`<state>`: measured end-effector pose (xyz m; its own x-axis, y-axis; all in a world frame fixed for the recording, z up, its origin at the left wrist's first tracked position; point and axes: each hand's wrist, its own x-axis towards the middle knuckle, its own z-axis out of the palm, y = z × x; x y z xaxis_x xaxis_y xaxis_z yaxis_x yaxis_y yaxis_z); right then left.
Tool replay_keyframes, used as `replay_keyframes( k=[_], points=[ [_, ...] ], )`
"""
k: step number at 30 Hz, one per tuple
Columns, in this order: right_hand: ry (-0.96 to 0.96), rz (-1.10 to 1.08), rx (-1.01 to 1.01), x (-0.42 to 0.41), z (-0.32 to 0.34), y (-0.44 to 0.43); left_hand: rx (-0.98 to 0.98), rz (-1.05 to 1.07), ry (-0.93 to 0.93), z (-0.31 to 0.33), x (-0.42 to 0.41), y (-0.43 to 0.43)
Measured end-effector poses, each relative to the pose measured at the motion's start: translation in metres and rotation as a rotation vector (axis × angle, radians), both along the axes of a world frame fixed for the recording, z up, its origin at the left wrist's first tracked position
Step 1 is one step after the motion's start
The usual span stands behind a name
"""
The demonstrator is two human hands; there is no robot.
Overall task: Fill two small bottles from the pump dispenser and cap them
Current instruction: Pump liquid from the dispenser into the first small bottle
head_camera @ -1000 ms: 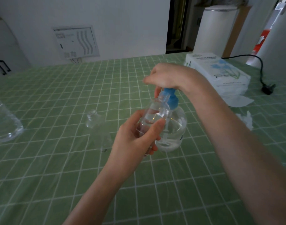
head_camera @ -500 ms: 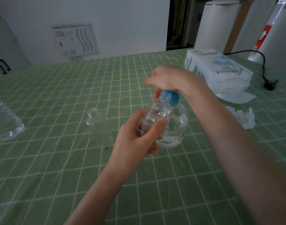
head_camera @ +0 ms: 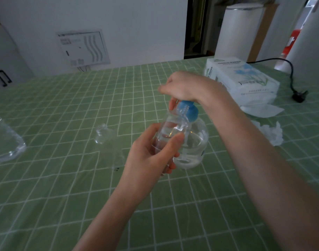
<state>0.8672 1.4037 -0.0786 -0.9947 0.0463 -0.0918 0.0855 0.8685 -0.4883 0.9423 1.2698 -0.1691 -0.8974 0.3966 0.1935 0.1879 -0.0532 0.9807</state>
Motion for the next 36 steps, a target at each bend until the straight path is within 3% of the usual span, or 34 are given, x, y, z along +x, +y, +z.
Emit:
replay_keyframes(
  k=[36],
  points=[
    [0.082,-0.023,-0.031,-0.002,0.001,0.002,0.028,0.005,-0.008,0.005,0.003,0.002]
  ],
)
